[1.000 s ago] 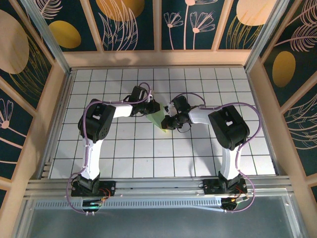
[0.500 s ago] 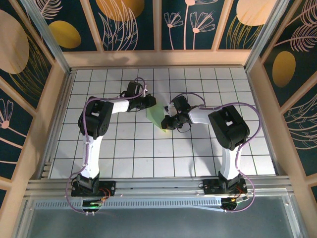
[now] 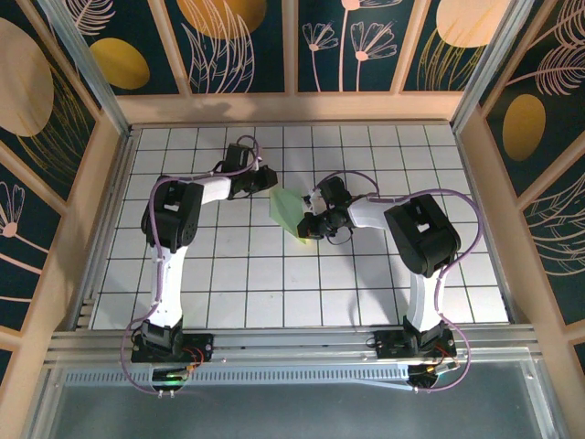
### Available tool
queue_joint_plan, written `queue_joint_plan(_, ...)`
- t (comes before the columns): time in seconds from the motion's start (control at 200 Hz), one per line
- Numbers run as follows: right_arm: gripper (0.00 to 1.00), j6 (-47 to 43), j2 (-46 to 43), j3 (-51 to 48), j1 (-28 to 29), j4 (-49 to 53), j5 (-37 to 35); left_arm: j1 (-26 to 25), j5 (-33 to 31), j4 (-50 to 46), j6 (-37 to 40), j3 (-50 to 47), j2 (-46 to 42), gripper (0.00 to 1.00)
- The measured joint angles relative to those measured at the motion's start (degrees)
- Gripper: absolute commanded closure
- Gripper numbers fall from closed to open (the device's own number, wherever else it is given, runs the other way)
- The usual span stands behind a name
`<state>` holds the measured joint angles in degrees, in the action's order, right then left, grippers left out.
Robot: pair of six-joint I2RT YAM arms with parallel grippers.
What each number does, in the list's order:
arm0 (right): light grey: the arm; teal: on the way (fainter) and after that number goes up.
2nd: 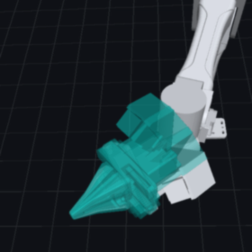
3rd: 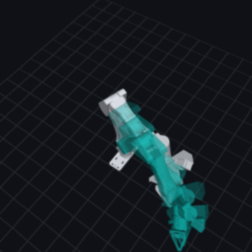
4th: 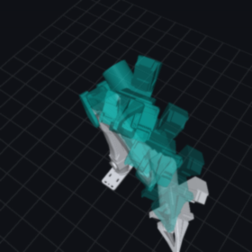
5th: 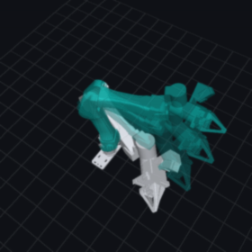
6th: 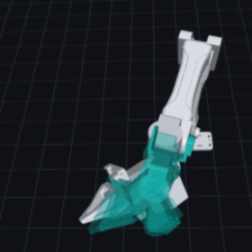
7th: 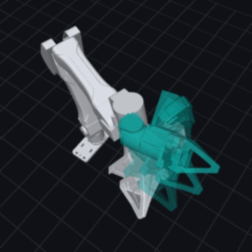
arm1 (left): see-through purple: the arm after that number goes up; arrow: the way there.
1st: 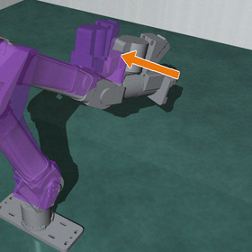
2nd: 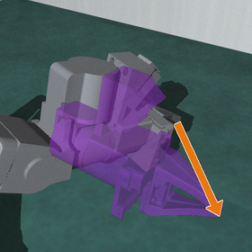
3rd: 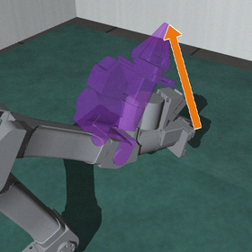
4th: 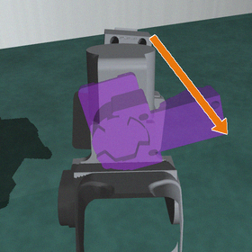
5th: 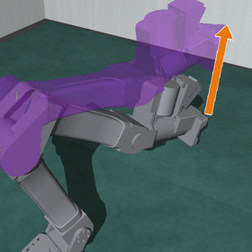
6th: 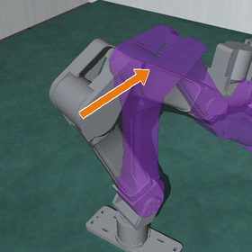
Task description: Fold a paper plane with a square sheet of paper (fold left side to right side)
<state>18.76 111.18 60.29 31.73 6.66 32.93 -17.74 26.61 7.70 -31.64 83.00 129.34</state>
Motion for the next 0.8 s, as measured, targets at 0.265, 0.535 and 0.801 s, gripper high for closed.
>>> queue_joint_plan(0.265, 1.00, 0.0, 0.0, 0.0, 0.0, 0.0, 0.0, -0.1, -0.2, -0.3, 0.8, -12.4, -11.1, 0.89)
queue_joint_plan(0.535, 1.00, 0.0, 0.0, 0.0, 0.0, 0.0, 0.0, -8.5, 5.5, 3.3, -1.3, -17.0, -13.3, 0.89)
queue_joint_plan(0.801, 1.00, 0.0, 0.0, 0.0, 0.0, 0.0, 0.0, -10.0, 7.6, 5.7, -2.5, -16.4, -10.1, 0.89)
